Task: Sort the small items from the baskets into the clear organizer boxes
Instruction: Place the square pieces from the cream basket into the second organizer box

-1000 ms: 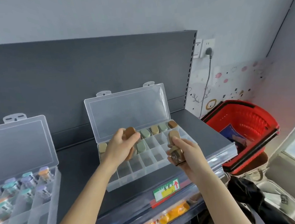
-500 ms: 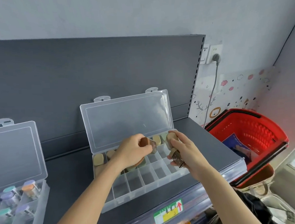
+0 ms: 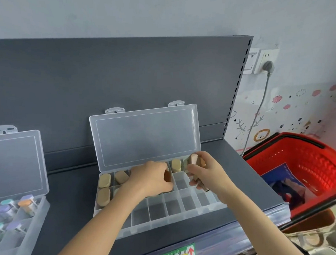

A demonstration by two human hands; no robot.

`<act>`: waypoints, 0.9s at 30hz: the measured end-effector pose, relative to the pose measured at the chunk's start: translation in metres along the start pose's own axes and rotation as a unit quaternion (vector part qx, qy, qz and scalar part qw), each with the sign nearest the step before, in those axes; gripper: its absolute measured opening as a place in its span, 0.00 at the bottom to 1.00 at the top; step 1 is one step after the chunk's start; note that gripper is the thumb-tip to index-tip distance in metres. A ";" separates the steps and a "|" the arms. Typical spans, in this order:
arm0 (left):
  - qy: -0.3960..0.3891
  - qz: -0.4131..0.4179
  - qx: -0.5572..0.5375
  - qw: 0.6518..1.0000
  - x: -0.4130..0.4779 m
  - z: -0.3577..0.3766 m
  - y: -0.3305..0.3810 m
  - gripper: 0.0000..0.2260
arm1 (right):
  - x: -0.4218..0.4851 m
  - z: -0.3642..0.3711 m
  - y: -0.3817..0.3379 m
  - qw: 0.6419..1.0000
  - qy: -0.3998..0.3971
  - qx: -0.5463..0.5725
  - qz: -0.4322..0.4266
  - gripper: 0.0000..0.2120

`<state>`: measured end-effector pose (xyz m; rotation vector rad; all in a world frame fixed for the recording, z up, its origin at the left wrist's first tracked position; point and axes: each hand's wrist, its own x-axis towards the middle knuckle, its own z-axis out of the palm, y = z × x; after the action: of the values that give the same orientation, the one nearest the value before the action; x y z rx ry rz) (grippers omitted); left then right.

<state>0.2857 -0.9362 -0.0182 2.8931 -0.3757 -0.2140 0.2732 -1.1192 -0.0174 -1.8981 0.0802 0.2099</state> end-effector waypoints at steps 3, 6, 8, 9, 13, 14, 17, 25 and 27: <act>0.014 -0.001 0.026 1.000 0.001 0.006 0.004 0.11 | 0.004 -0.004 0.003 0.995 -0.031 -0.078 -0.049 0.07; 0.022 -0.017 0.034 0.999 0.001 0.006 0.006 0.12 | 0.009 -0.006 0.009 0.978 -0.058 -0.155 -0.126 0.07; 0.020 -0.027 0.045 0.998 0.000 0.005 0.006 0.14 | 0.013 -0.005 0.014 0.964 -0.045 -0.200 -0.171 0.06; 0.022 -0.029 0.050 0.998 -0.001 0.006 0.007 0.15 | 0.014 -0.005 0.016 0.957 -0.038 -0.212 -0.194 0.04; 0.033 -0.028 0.059 0.997 -0.002 0.008 0.008 0.16 | 0.021 -0.006 0.017 0.942 -0.036 -0.254 -0.215 0.06; 0.036 -0.029 0.057 0.997 -0.002 0.009 0.008 0.16 | 0.021 -0.006 0.017 0.941 -0.034 -0.266 -0.208 0.10; 0.040 -0.030 0.049 0.998 -0.003 0.009 0.007 0.17 | 0.023 -0.004 0.020 0.933 -0.026 -0.307 -0.185 0.18; 0.095 -0.089 -0.147 0.981 -0.009 0.002 -0.004 0.18 | 0.017 0.001 0.016 0.882 -0.023 -0.420 -0.214 0.13; 0.120 -0.094 -0.187 0.971 -0.009 0.002 -0.004 0.17 | 0.018 0.006 0.018 0.870 -0.033 -0.439 -0.223 0.13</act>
<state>0.2774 -0.9299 -0.0203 2.5384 -0.0132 0.0352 0.2870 -1.1191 -0.0397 -2.7425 -0.5970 -0.0244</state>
